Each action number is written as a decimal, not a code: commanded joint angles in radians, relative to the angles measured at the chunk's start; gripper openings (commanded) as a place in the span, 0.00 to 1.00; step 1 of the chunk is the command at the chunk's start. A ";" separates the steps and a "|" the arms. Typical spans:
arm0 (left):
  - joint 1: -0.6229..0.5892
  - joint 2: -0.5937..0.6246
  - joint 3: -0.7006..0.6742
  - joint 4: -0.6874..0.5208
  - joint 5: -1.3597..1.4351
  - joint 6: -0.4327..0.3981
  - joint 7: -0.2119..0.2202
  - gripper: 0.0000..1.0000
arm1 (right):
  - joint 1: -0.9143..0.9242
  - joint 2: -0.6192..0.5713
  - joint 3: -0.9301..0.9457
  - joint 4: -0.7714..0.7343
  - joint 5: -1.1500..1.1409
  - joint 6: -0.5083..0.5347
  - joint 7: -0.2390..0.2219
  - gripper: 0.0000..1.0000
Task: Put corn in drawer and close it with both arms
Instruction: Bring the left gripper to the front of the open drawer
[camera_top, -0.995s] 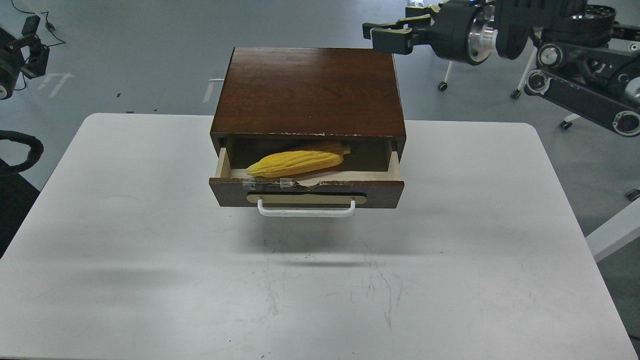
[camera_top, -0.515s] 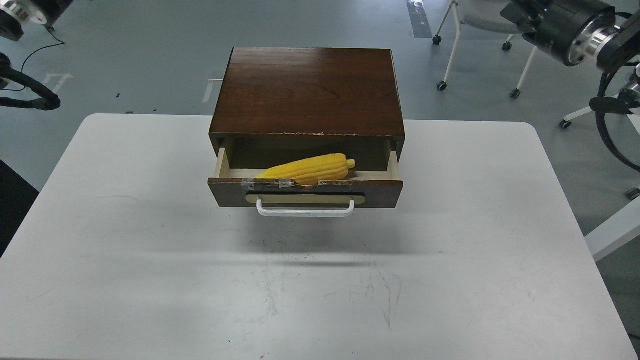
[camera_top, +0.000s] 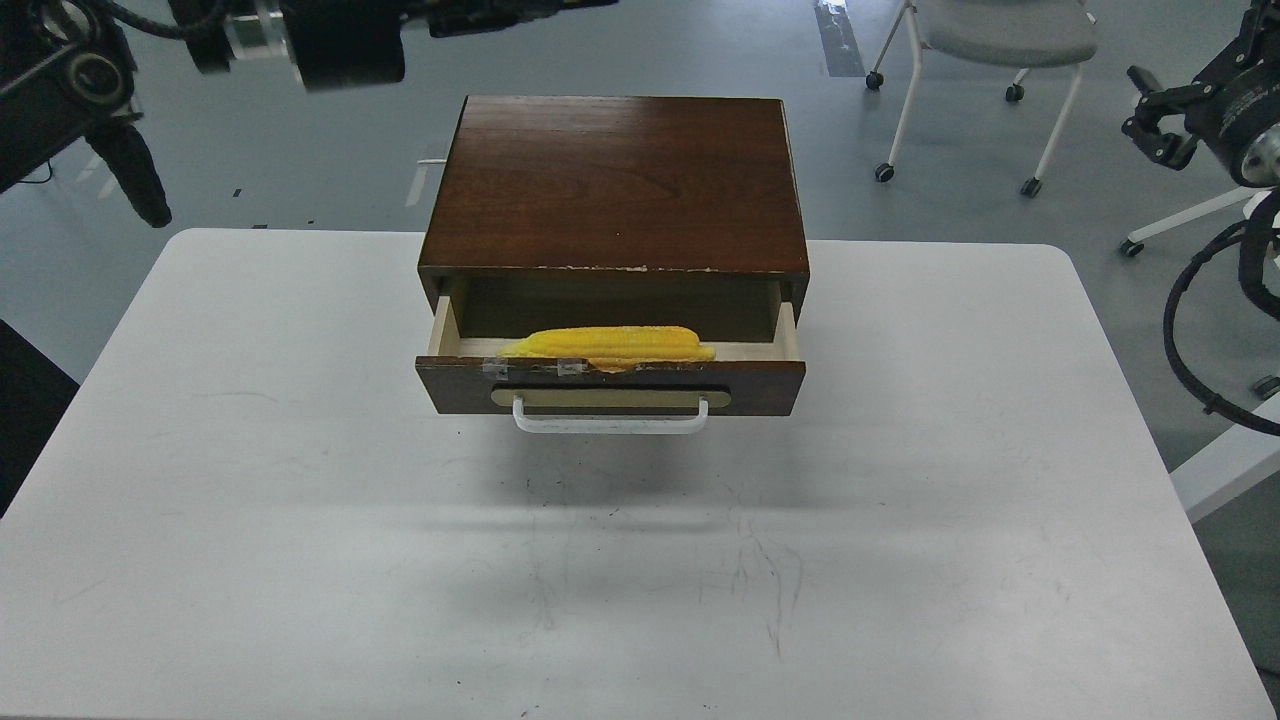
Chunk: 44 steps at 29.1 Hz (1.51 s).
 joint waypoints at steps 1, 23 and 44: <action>0.046 -0.040 0.002 -0.079 0.183 0.000 0.000 0.00 | -0.058 0.107 0.092 -0.173 0.030 0.158 -0.001 1.00; 0.092 -0.281 0.281 -0.119 0.819 0.000 0.000 0.00 | -0.101 0.239 0.079 -0.453 0.021 0.267 -0.001 1.00; 0.092 -0.242 0.314 -0.042 0.819 0.000 0.000 0.00 | -0.101 0.211 0.011 -0.455 0.013 0.267 0.002 1.00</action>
